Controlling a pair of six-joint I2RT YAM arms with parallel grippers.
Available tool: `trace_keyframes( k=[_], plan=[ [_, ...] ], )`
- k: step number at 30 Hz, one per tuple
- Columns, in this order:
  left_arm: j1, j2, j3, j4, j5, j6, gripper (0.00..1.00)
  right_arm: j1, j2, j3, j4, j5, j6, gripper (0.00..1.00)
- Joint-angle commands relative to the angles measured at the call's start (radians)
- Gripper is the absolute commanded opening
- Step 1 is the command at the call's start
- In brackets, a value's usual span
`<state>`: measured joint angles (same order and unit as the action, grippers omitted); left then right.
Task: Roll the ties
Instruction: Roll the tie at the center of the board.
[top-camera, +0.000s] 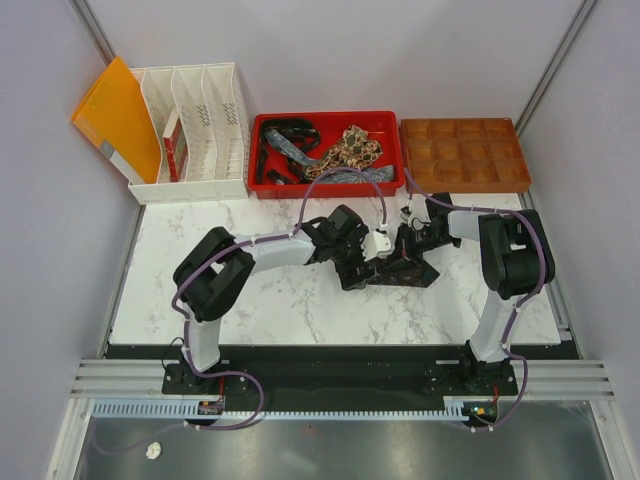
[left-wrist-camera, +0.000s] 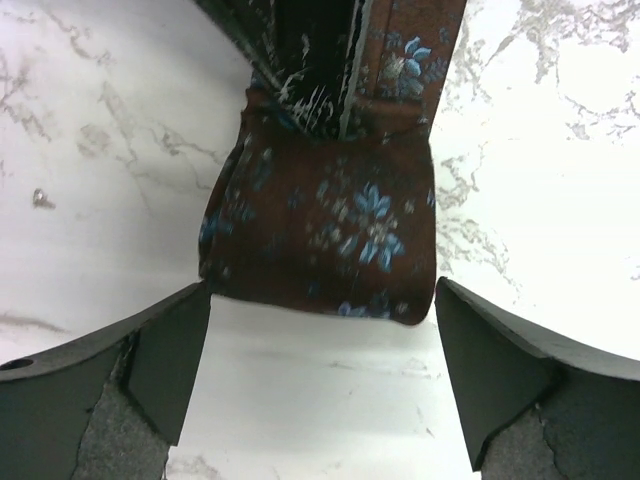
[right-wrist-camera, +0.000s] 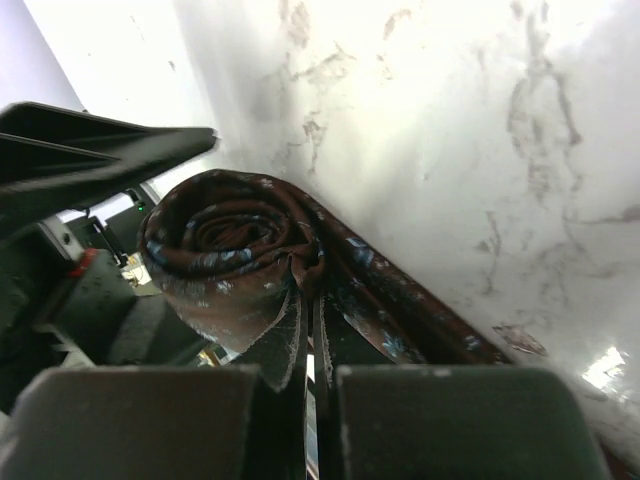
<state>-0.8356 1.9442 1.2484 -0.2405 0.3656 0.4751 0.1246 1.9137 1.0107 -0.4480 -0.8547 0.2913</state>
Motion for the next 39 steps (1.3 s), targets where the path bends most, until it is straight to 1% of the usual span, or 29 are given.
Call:
trace_keyframes(
  k=[1, 6, 13, 17, 21, 22, 23, 25, 26, 27, 28, 30, 32, 36, 37, 39],
  plan=[
    [0.013, -0.079, -0.038, 0.09, -0.001, -0.05, 1.0, 0.0, 0.039, 0.015, -0.026, 0.166, -0.081, 0.0],
    [0.021, -0.102, -0.084, 0.164, 0.039, -0.049, 1.0, 0.004, 0.053, 0.023, -0.034, 0.183, -0.109, 0.0],
    [0.021, -0.103, -0.156, 0.337, 0.134, 0.008, 1.0, 0.041, 0.08, 0.051, -0.04, 0.177, -0.135, 0.0],
    [0.018, -0.096, -0.173, 0.391, 0.153, 0.02, 1.0, 0.059, 0.103, 0.066, -0.041, 0.175, -0.153, 0.0],
    [0.016, -0.076, -0.161, 0.4, 0.173, 0.042, 1.0, 0.079, 0.122, 0.095, -0.037, 0.175, -0.156, 0.0],
    [0.015, -0.074, -0.156, 0.391, 0.193, 0.046, 0.98, 0.081, 0.126, 0.109, -0.038, 0.175, -0.152, 0.0],
    [0.012, -0.071, -0.153, 0.376, 0.196, 0.052, 0.92, 0.083, 0.134, 0.117, -0.038, 0.175, -0.152, 0.0],
    [0.01, -0.057, -0.133, 0.347, 0.208, 0.059, 0.82, 0.089, 0.14, 0.134, -0.037, 0.175, -0.15, 0.0],
    [0.012, -0.051, -0.126, 0.308, 0.211, 0.06, 0.72, 0.087, 0.143, 0.138, -0.034, 0.178, -0.147, 0.0],
    [0.012, -0.045, -0.118, 0.297, 0.211, 0.056, 0.68, 0.087, 0.146, 0.144, -0.032, 0.178, -0.147, 0.0],
    [0.01, -0.045, -0.118, 0.291, 0.21, 0.054, 0.66, 0.089, 0.15, 0.147, -0.032, 0.178, -0.152, 0.0],
    [0.012, -0.051, -0.132, 0.285, 0.194, 0.036, 0.75, 0.089, 0.157, 0.151, -0.032, 0.187, -0.156, 0.0],
    [0.01, -0.06, -0.159, 0.293, 0.159, 0.023, 0.9, 0.087, 0.159, 0.147, -0.032, 0.192, -0.159, 0.0],
    [0.018, -0.086, -0.204, 0.32, 0.118, 0.011, 0.92, 0.089, 0.163, 0.14, -0.034, 0.203, -0.17, 0.0],
    [0.02, -0.091, -0.21, 0.326, 0.116, 0.005, 0.92, 0.087, 0.166, 0.14, -0.035, 0.206, -0.172, 0.0],
    [0.021, -0.09, -0.221, 0.329, 0.118, -0.003, 0.86, 0.089, 0.169, 0.143, -0.037, 0.2, -0.172, 0.0]
  ],
)
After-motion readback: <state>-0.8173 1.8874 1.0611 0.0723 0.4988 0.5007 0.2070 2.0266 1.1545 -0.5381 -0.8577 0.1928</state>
